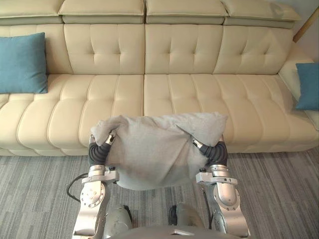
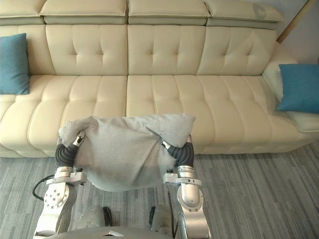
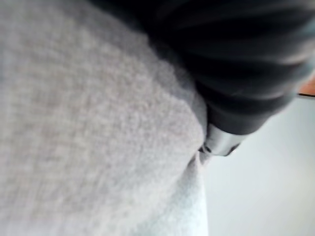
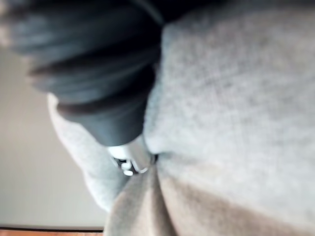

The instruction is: Pick up cushions and gather them together orderly.

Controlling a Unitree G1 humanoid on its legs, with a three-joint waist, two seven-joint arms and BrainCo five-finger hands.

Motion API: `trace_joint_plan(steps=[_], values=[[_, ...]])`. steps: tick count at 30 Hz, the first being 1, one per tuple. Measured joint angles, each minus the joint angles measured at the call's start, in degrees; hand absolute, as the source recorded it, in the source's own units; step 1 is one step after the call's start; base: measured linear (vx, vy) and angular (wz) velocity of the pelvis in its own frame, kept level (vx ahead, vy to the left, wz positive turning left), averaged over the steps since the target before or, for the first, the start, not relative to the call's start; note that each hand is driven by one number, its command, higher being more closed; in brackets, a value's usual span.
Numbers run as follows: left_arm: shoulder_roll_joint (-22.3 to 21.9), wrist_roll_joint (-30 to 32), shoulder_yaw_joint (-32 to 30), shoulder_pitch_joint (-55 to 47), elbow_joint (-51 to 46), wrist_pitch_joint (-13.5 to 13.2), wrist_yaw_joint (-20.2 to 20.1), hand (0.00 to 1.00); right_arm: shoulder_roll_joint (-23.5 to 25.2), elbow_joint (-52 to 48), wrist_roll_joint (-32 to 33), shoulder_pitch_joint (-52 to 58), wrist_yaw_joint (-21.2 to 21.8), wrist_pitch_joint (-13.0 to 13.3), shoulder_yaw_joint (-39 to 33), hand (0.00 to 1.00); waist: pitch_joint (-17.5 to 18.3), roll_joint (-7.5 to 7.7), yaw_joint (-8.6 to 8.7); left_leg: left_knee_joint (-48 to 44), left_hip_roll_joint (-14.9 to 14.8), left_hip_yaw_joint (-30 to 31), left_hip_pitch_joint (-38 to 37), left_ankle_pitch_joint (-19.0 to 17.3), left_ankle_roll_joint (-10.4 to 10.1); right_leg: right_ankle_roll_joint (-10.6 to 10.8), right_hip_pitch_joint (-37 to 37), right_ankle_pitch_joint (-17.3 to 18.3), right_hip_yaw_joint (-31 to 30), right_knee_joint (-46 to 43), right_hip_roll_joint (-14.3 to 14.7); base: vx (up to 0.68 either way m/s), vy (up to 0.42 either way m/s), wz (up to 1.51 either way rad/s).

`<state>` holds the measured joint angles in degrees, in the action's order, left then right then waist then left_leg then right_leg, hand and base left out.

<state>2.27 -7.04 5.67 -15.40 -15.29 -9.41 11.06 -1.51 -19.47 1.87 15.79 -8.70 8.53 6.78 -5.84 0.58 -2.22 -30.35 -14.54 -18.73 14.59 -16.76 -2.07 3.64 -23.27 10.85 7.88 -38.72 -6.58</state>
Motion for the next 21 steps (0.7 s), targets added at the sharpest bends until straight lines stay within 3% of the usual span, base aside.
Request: trace_joint_plan(steps=[2, 4, 5, 6, 8, 9, 11, 12, 13, 14, 16, 17, 19, 21], values=[[0.0, 0.0, -0.35, 1.9, 0.37, 0.01, 0.79, 1.0, 1.03, 2.54, 0.03, -2.6, 0.0, -0.01, -0.24, 1.0, -0.5, 1.01, -0.28, 1.09, -1.01, 0.0, -1.47, -0.59, -0.54, -0.35, -2.16, 0.78, 1.56, 5.57, 0.78, 0.19, -0.126, -0.1], [0.07, 0.0, -0.49, 3.74, 0.88, 0.01, 1.24, 1.0, 0.58, 2.6, 0.06, -3.13, -0.03, 0.01, -0.35, 1.0, -0.54, 1.12, 0.41, 2.04, -1.02, 1.56, -1.71, -1.07, -1.6, 0.45, -3.55, -2.79, -0.34, 15.57, 2.58, 0.27, -0.213, 0.32], [-0.15, 0.06, -0.45, 4.71, 1.81, 0.0, 1.28, 1.0, 0.17, 2.53, 0.16, -3.09, -0.06, 0.0, -0.55, 1.0, -0.34, 2.31, 1.29, 2.89, 0.18, 3.15, -2.91, -1.48, -3.91, -0.03, -2.56, -8.38, -2.72, 19.7, 2.44, 0.33, -0.264, 0.69], [-0.67, 0.1, -0.32, 5.21, 3.2, 0.01, 1.27, 1.0, -0.47, 2.49, 0.29, -3.05, -0.06, 0.0, -0.69, 1.0, -0.87, 1.28, 1.42, 4.16, 0.43, 4.41, -3.86, -1.47, -5.06, -1.17, -2.08, -10.04, -2.96, 17.95, 2.79, 0.35, -0.264, 0.7], [-1.33, 0.13, 0.34, 5.02, 3.49, 0.04, 1.27, 1.0, -2.62, 2.16, 0.64, -3.03, -0.05, 0.02, -0.82, 1.0, -0.41, -0.33, 1.19, 9.18, 0.45, 5.6, -5.88, 0.33, -6.41, -2.84, -4.04, -6.21, -1.24, 12.37, 2.73, 0.4, -0.234, 0.45], [-2.24, 0.12, 0.78, 5.17, 3.44, 0.05, 1.25, 1.0, -3.55, 2.15, 0.86, -3.01, -0.06, 0.0, -1.14, 1.0, 0.08, -1.52, 1.36, 12.48, -0.31, 6.92, -7.21, 2.43, -8.25, -4.02, -4.48, -4.28, 1.24, 10.0, 2.81, 0.44, -0.22, 0.5], [-3.55, 0.11, 0.78, 5.08, 3.3, 0.07, 1.24, 1.0, -3.77, 2.07, 1.19, -2.8, -0.05, -0.03, -1.29, 1.0, 0.0, -2.14, 1.35, 13.8, -2.0, 8.93, -8.2, 5.13, -8.16, -6.06, -2.26, -2.73, 4.27, 10.24, 3.84, 0.47, -0.248, 0.54], [-4.03, 0.08, 0.83, 4.96, 3.3, 0.08, 1.07, 1.0, -3.83, 0.69, 1.2, -1.63, -0.05, -0.07, -1.3, 1.0, -0.1, -2.3, 1.37, 8.47, -3.4, 9.78, -6.87, 6.08, -7.49, -7.12, 0.75, -1.9, 5.85, 11.42, 4.68, 0.34, -0.183, 0.45], [-4.07, 0.05, 0.88, 4.94, 3.29, 0.07, 0.99, 1.0, -3.89, -0.55, 1.22, -0.77, -0.05, -0.09, -1.3, 1.0, -0.11, -2.32, 1.33, 5.27, -4.02, 10.31, -5.9, 6.53, -7.06, -7.2, 2.0, -1.46, 6.23, 11.85, 4.93, 0.34, -0.156, 0.39], [-4.07, -0.14, 0.88, 4.66, 2.92, 0.06, 0.92, 1.0, -4.3, -3.59, 1.24, 0.72, -0.01, -0.07, -1.16, 1.0, -0.09, -2.38, 1.22, -3.05, -4.86, 11.43, -2.99, 8.32, -5.64, -7.22, 4.46, -0.27, 6.9, 12.36, 5.06, 0.23, -0.088, 0.18], [-4.19, -0.15, 1.15, 4.23, 2.33, -0.22, 0.72, 1.0, -6.25, -6.63, 1.26, 1.06, -0.04, 0.02, -1.17, 1.0, 0.31, -3.21, 0.85, -12.62, -6.18, 11.07, 1.77, 13.26, -4.7, -7.25, 7.09, 0.96, 6.58, 14.32, 5.19, 0.25, -0.054, -0.01], [-4.25, -0.16, 1.16, 4.25, 2.33, -0.27, 0.65, 1.0, -6.43, -6.82, 1.29, 1.04, -0.05, 0.15, -1.25, 1.0, 0.35, -3.34, 0.83, -14.4, -6.34, 10.85, 2.57, 13.94, -4.08, -7.21, 7.54, 1.31, 6.26, 14.95, 5.12, 0.19, 0.065, -0.13], [-4.51, -0.14, 1.33, 4.22, 2.36, -0.3, 0.25, 1.0, -6.21, -6.56, 2.45, 1.07, -0.18, 0.17, -1.37, 1.0, 0.49, -3.77, 0.46, -19.71, -6.81, 10.03, 6.21, 7.99, -3.39, -7.02, 8.3, 1.67, 5.19, 16.0, 4.8, 0.15, 0.112, -0.12], [-4.43, -0.1, 1.36, 4.08, 2.37, -0.27, -0.14, 1.0, -6.17, -6.56, 2.61, 1.78, -0.2, 0.1, -1.38, 1.0, 0.37, -3.62, 0.22, -17.8, -6.4, 8.23, 7.37, 4.34, -2.6, -6.55, 10.43, 1.97, 4.93, 17.3, 4.37, 0.16, 0.172, 0.01]])
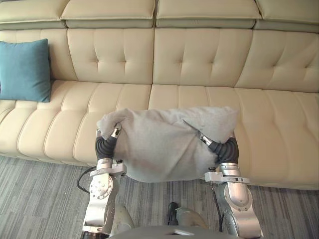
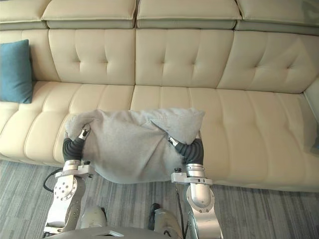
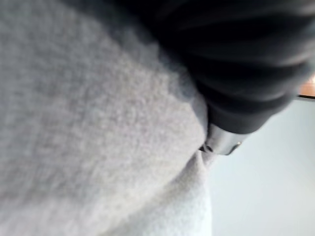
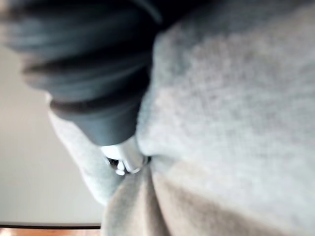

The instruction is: Pick up cushions and gather them together orderly.

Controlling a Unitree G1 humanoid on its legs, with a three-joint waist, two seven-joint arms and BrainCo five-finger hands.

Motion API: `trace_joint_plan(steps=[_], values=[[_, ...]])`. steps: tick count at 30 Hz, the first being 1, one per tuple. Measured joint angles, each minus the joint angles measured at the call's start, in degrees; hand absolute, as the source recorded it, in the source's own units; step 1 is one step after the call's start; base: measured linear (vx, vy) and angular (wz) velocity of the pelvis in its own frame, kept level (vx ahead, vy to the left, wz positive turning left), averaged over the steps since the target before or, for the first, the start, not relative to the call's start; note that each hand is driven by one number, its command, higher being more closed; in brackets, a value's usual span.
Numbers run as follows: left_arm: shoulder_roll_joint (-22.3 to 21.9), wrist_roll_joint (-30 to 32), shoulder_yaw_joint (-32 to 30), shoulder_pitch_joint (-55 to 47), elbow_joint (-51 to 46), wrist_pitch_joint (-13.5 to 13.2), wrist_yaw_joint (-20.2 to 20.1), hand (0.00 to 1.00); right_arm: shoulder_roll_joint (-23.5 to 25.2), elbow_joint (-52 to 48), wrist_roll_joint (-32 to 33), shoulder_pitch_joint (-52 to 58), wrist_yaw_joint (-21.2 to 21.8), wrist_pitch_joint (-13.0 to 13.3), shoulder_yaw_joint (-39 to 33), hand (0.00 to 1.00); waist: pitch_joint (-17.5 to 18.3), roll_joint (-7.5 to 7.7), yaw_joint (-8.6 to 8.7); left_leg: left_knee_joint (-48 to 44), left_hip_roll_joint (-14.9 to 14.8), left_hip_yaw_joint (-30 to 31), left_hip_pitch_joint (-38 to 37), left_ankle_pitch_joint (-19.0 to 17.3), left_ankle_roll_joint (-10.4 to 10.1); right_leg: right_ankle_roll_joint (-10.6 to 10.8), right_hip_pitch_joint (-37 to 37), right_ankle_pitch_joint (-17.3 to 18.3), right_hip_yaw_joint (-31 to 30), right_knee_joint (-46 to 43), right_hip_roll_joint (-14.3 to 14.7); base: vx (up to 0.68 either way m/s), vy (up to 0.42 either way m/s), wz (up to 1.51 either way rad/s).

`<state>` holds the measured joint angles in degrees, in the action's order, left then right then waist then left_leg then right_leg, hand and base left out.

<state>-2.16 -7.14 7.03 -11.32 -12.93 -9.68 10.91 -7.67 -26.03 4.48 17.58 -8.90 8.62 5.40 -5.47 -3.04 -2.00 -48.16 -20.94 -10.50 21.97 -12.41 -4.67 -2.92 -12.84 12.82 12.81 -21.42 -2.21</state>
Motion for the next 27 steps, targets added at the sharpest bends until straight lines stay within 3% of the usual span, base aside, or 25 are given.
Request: trace_joint_plan(steps=[1, 2, 3, 4, 5, 7, 10, 15, 18, 21, 23, 25, 27], values=[[0.13, 0.0, -0.01, -0.3, 0.01, 0.03, -0.12, 1.0, 0.14, 0.08, 0.1, 0.09, 0.02, -0.06, 0.02, 1.0, -0.21, 0.42, -0.28, 3.47, 1.65, -0.47, 0.44, -1.66, 0.62, 0.81, 1.73, 0.68, -0.35, 0.64, -1.1, 0.19, 0.288, 0.0], [0.08, 0.02, 0.09, -0.67, 0.0, 0.04, -0.19, 1.0, 0.18, 0.1, 0.28, 0.08, 0.02, 0.01, 0.01, 1.0, -0.27, 0.78, -0.6, 10.83, 4.54, -0.35, 0.82, -1.8, 0.53, 3.1, 2.72, 0.99, -0.84, 0.55, -2.91, 0.19, 0.315, -0.08], [0.05, 0.02, 0.18, -0.96, -0.02, 0.03, -0.19, 1.0, 0.12, 0.1, 0.29, 0.11, 0.02, 0.03, 0.0, 1.0, -0.2, 0.73, -0.83, 14.86, 5.48, -0.38, 0.73, -1.07, 0.66, 4.24, 2.73, 1.14, -1.23, 0.25, -3.44, 0.21, 0.399, -0.32], [-0.02, 0.02, 0.32, -1.68, -0.06, -0.06, -0.19, 1.0, -0.06, 0.62, 0.27, -0.12, 0.05, 0.08, 0.08, 1.0, 0.33, -0.74, -1.41, 22.11, 6.8, 0.38, 0.21, 5.48, -0.59, 6.68, 2.39, 1.91, -3.05, -0.82, -3.69, 0.18, 0.332, -0.33], [1.48, 0.01, 0.36, -1.79, 0.1, 0.18, -0.18, 1.0, 1.25, 2.17, 0.28, -0.09, 0.06, -0.1, 0.26, 1.0, 0.72, 0.54, -1.17, 21.44, 8.34, -0.85, 0.23, 5.26, 0.38, 6.96, 2.09, 1.8, -4.84, -0.76, -4.88, 0.26, 0.434, -0.26], [2.87, -0.01, 0.26, -1.38, -0.74, 0.11, -0.19, 1.0, 2.71, 2.46, 0.24, 0.15, 0.19, -0.36, 0.43, 1.0, 0.69, 1.72, -1.23, 20.56, 9.6, -2.08, 1.29, 4.04, 2.32, 7.8, 2.2, 0.03, -6.71, 2.42, -5.97, 0.17, 0.271, -0.1], [4.1, -0.01, -0.27, -2.11, -1.17, 0.09, -0.21, 1.0, 3.88, 2.52, 0.16, 0.14, 0.74, -0.44, 1.25, 1.0, 0.48, 2.3, -1.8, 17.25, 9.55, -4.56, -0.58, 0.26, 3.3, 10.06, 3.91, -2.29, -9.1, 3.49, -6.8, 0.11, 0.202, -0.47], [4.72, 0.0, -0.5, -2.79, -1.17, 0.07, -0.72, 1.0, 4.98, 3.1, -0.41, 0.04, 1.04, -0.39, 1.26, 1.0, -0.45, 4.39, -1.22, 15.51, 9.35, -9.66, -5.62, -4.74, 3.73, 10.39, -3.41, -2.17, -12.57, -12.94, -8.66, 0.01, 0.099, -0.52], [4.75, 0.01, -0.76, -3.18, -1.16, 0.2, -0.72, 1.0, 4.95, 6.41, -0.39, -0.5, 1.52, -0.23, 1.3, 1.0, -0.66, 4.62, -0.36, 15.67, 8.79, -10.0, -6.49, -5.61, 4.22, 10.22, -4.91, -2.79, -11.92, -15.15, -8.38, 0.01, -0.015, -0.27], [4.85, 0.02, -1.14, -3.16, -1.01, 0.26, -0.72, 1.0, 4.91, 9.38, -0.35, -0.82, 2.7, -0.35, 1.42, 1.0, -0.81, 4.07, -0.44, 18.57, 7.8, -9.03, -7.65, -5.42, 4.22, 8.66, -6.74, 2.07, -9.98, -10.62, -5.27, 0.05, -0.16, -0.15], [4.75, 0.07, -1.18, -2.88, -0.72, 0.34, -1.08, 1.0, 4.94, 9.2, -0.22, -0.42, 2.83, -0.32, 1.22, 1.0, -0.36, 4.59, 0.77, 20.07, 8.31, -7.03, -8.42, -4.44, 1.64, 6.72, -5.88, -2.6, -10.16, -3.36, -2.47, 0.19, -0.271, 0.35], [2.72, 0.08, -0.35, -4.52, 0.24, 0.73, -1.65, 1.0, 2.5, 8.79, -0.11, 0.19, 2.81, -0.3, 0.77, 1.0, 0.76, 1.59, 0.94, 22.02, 7.6, -4.31, -9.61, -3.19, -0.69, 5.35, -3.99, -1.19, -6.79, -3.52, -1.85, 0.27, -0.213, 0.57], [1.92, 0.08, -0.13, -4.66, 0.27, 0.87, -2.31, 1.0, 1.88, 8.72, 0.3, 0.6, 2.65, -0.3, 0.52, 1.0, 0.97, 0.64, 1.06, 18.87, 6.55, -1.67, -8.67, -0.68, -0.57, 4.41, -0.97, -0.49, -3.66, -2.95, -1.4, 0.29, -0.233, 0.57]])
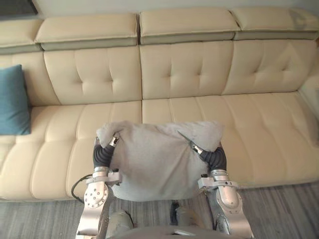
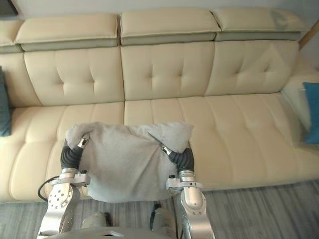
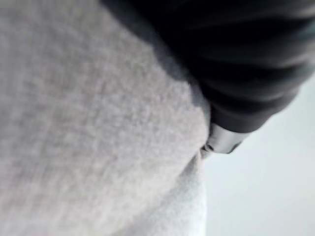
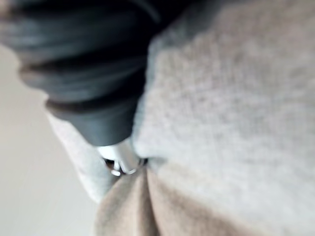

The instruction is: Pick up cushions and gather them together orderly.

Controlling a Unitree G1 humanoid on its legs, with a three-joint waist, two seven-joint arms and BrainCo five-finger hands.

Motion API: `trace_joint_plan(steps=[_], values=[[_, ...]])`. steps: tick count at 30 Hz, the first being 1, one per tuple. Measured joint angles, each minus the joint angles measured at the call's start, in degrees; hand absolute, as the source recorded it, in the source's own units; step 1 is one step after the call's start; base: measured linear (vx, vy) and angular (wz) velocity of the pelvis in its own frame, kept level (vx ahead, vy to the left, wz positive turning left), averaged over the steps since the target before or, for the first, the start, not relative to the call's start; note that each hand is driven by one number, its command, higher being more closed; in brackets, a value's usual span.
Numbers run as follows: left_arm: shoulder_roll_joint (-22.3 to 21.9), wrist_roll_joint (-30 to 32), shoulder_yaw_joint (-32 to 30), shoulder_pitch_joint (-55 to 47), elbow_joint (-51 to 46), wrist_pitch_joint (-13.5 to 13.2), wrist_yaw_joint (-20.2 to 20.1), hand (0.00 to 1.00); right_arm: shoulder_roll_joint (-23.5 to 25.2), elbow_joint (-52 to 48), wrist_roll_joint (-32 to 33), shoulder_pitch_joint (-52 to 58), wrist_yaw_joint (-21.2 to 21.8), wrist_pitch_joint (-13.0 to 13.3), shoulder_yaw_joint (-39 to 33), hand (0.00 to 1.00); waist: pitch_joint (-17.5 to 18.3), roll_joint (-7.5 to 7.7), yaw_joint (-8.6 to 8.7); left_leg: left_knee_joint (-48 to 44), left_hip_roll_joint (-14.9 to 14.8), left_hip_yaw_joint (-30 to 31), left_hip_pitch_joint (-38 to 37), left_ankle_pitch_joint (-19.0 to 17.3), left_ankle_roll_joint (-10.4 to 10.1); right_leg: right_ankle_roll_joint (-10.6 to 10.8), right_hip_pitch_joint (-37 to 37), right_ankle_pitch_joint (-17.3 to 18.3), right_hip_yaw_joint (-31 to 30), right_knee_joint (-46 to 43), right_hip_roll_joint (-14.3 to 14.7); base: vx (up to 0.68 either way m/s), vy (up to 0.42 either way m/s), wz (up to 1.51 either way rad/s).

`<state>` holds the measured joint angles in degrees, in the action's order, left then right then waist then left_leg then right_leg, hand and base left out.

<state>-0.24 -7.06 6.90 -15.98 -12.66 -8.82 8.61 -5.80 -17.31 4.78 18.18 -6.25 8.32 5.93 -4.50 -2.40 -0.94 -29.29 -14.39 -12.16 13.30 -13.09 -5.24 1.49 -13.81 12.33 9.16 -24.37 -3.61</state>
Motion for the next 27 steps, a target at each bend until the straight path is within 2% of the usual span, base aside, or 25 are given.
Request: trace_joint_plan(steps=[2, 3, 4, 6, 7, 8, 11, 14, 18, 22, 27], values=[[-0.14, -0.03, 0.0, 0.03, -0.02, -0.01, -0.21, 1.0, -0.58, -1.11, 0.11, 0.97, -0.02, 0.0, 0.01, 1.0, 0.07, 0.0, -0.82, -7.54, -1.83, -0.4, 2.35, 3.07, 1.58, -0.77, 3.8, 0.44, 1.21, 1.73, 0.37, 0.22, -0.134, 0.32], [-0.13, -0.04, 0.0, -0.05, -0.03, -0.04, -0.27, 1.0, -1.15, -2.96, 0.11, 1.61, -0.02, 0.01, 0.09, 1.0, 0.23, -0.09, -1.49, -9.04, -2.29, -0.47, 3.13, 3.2, 2.33, -0.95, 4.89, 0.55, 1.13, 2.74, 0.13, 0.2, -0.045, 0.08], [-0.21, -0.05, 0.04, -0.03, -0.04, -0.06, -0.33, 1.0, -1.51, -4.36, 0.1, 1.79, -0.03, 0.0, 0.07, 1.0, 0.34, -0.1, -1.8, -8.72, -2.25, -0.85, 3.65, 2.57, 2.76, -0.95, 5.09, 0.54, 1.08, 3.25, -0.05, 0.17, 0.082, 0.02], [-0.3, -0.01, 0.09, 0.04, -0.05, -0.06, -0.79, 1.0, -1.6, -5.06, 0.07, 1.23, -0.16, 0.15, -0.1, 1.0, 0.78, -0.77, -1.63, 0.44, -1.46, -2.03, 3.24, 1.81, 3.94, -0.92, 5.5, 0.55, 0.81, 3.46, -0.58, 0.13, 0.14, 0.05], [-0.27, 0.0, 0.06, -0.05, -0.05, -0.06, -0.83, 1.0, -1.49, -4.96, 0.02, 1.22, -0.14, 0.15, -0.14, 1.0, 1.02, -1.06, -1.9, 5.92, -0.39, -1.74, 1.47, 4.19, 2.47, -0.65, 5.69, 0.68, 0.49, 3.15, -0.89, 0.13, 0.187, -0.04], [0.41, -0.01, -0.03, -0.5, -0.15, -0.07, -0.8, 1.0, -1.14, -4.64, -0.16, 1.61, -0.09, -0.05, 0.38, 1.0, 1.57, 0.8, -2.15, 7.9, 1.32, -2.26, -0.02, 5.23, 1.13, 0.29, 5.84, 0.76, -0.74, 3.92, -1.72, 0.13, 0.172, -0.06], [2.15, 0.0, -0.1, -1.05, -0.22, -0.29, -0.8, 1.0, 0.92, -4.49, -0.67, 1.84, 0.1, -0.05, 0.81, 1.0, 2.69, 2.86, -2.14, 8.6, 2.97, -2.81, -0.72, 5.08, 1.34, 1.63, 7.62, -0.47, -1.39, 7.37, -2.93, 0.09, 0.144, -0.01], [2.29, 0.01, -0.08, -1.63, -0.23, -0.39, -0.8, 1.0, 1.3, -4.43, -0.66, 1.46, 0.12, -0.05, 1.04, 1.0, 3.19, 3.17, -2.39, 10.06, 3.08, -4.61, -1.92, 4.94, 1.44, 2.47, 8.1, -1.82, -2.88, 9.92, -2.98, 0.01, 0.056, -0.28], [2.36, 0.21, 0.0, -1.44, -0.23, -0.4, -0.64, 1.0, 0.93, -4.4, -0.69, 0.48, -0.02, -0.05, 1.05, 1.0, 3.27, 3.21, -1.98, 12.06, 2.96, -5.6, -2.38, 5.15, 1.1, 2.39, 7.97, -4.03, -4.64, 13.19, -2.24, -0.05, 0.022, -0.28], [2.64, 1.15, -0.25, 1.09, -0.22, -0.38, 2.4, 1.0, 0.93, -4.19, -1.09, -4.05, -1.07, -0.05, 2.29, 1.0, 3.32, 3.31, -2.13, 13.63, 3.03, -7.27, -1.88, 6.12, 0.82, 2.65, 6.55, -6.36, -6.6, 15.48, -1.97, -0.07, 0.021, -0.24], [4.55, 3.64, -2.38, 13.84, 0.36, -0.35, 10.07, 1.0, 1.4, 0.5, -3.0, -20.09, -6.64, 0.18, 4.47, 1.0, 3.32, 3.27, -2.32, 14.05, 3.05, -7.65, 5.18, 9.12, 1.88, 2.43, -0.91, -9.89, -7.65, 15.89, -1.39, -0.13, 0.016, -0.06]])
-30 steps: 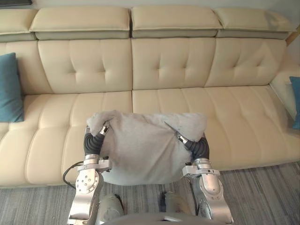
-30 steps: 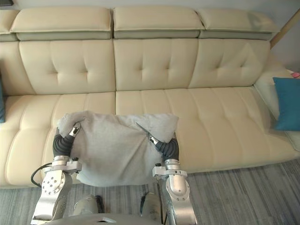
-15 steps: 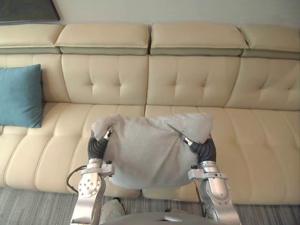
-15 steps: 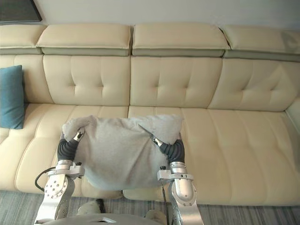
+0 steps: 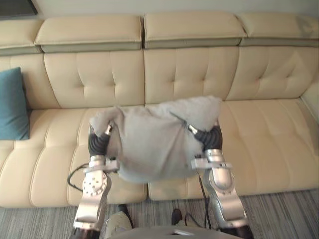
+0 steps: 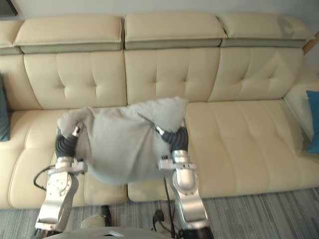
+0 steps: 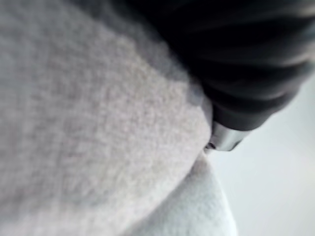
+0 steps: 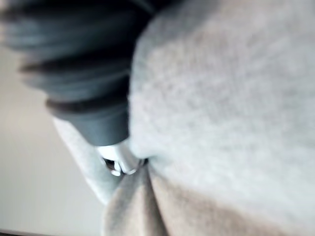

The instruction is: Pick up cushions and gather them together orderly.

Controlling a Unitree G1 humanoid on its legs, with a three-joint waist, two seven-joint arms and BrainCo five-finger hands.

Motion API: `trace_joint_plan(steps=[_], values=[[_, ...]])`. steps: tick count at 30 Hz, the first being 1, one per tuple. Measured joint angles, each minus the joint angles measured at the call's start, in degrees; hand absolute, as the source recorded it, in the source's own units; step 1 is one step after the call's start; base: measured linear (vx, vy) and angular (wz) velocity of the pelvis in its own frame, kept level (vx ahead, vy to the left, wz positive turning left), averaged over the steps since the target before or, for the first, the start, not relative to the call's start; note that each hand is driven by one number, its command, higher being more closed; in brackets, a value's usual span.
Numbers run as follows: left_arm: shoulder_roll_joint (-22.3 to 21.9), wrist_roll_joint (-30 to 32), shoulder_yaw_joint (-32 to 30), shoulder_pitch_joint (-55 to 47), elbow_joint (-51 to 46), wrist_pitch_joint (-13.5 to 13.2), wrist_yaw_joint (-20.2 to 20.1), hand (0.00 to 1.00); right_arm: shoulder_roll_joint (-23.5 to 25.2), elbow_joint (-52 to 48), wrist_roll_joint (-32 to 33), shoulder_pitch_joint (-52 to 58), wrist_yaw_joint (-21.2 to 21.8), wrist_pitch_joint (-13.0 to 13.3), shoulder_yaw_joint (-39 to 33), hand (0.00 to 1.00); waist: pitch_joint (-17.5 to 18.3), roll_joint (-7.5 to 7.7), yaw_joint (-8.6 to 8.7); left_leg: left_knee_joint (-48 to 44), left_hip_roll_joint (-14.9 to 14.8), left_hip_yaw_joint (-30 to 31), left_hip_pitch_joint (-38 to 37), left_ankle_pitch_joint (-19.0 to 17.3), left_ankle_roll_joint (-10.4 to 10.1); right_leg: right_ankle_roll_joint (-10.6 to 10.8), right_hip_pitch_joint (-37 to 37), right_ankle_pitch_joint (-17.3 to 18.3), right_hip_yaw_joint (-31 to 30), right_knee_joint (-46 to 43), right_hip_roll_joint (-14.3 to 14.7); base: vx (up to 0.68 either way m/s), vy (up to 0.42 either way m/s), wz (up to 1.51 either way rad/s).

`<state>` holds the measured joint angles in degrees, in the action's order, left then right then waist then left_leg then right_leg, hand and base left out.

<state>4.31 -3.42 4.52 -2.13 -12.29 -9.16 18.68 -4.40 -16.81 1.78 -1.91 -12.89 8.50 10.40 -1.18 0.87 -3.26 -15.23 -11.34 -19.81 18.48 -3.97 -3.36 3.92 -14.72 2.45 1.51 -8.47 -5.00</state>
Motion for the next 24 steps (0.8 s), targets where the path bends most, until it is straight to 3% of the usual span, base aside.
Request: trace_joint_plan(steps=[4, 8, 12, 18, 24], values=[[2.01, 0.38, -1.07, 11.99, 3.79, 0.01, 5.76, 1.0, 1.97, 5.41, -2.01, -10.91, -5.12, 0.14, 0.2, 1.0, 0.0, -0.03, -0.42, 1.72, 0.69, 0.46, 3.95, 2.82, 0.57, 0.05, -4.5, -1.14, -0.21, -0.13, -0.17, -0.17, -0.005, 0.06], [5.92, 1.35, -2.28, 26.88, 9.84, 0.22, 11.41, 1.0, 2.03, 12.02, -2.73, -23.79, -11.17, 0.06, -0.51, 1.0, -0.23, -0.3, -0.42, 7.52, 2.1, 1.34, 6.89, 8.19, 0.89, 0.1, -9.57, -2.21, 0.71, -0.9, -0.51, -0.15, -0.026, 0.16], [7.73, 1.99, -2.33, 39.84, 13.89, 0.67, 14.64, 1.0, 2.17, 14.0, -4.56, -33.54, -14.63, -0.11, -4.31, 1.0, -1.72, -1.59, -0.63, 12.17, 2.98, 2.65, 9.2, 12.36, 0.83, 0.15, -13.71, -2.59, 1.89, -2.29, -0.62, -0.1, -0.016, 0.18], [10.81, 2.56, -2.18, 56.72, 24.14, 1.25, 16.21, 1.0, -0.17, 18.47, -5.57, -46.92, -16.91, -0.43, -9.09, 1.0, -5.68, -2.99, -1.29, 16.7, 3.37, 4.01, 13.67, 17.18, 0.7, 0.2, -20.93, -2.63, 2.68, -5.57, -0.5, -0.07, -0.01, 0.09], [12.23, 2.38, -2.07, 66.4, 32.46, 2.05, 15.82, 1.0, -3.34, 25.35, -3.53, -56.44, -17.73, -1.79, -11.95, 1.0, -10.13, -3.1, -1.27, 18.64, 3.46, 5.79, 19.16, 20.55, 0.32, -0.16, -28.36, -2.22, 2.98, -9.36, -0.42, -0.04, -0.021, 0.09]])
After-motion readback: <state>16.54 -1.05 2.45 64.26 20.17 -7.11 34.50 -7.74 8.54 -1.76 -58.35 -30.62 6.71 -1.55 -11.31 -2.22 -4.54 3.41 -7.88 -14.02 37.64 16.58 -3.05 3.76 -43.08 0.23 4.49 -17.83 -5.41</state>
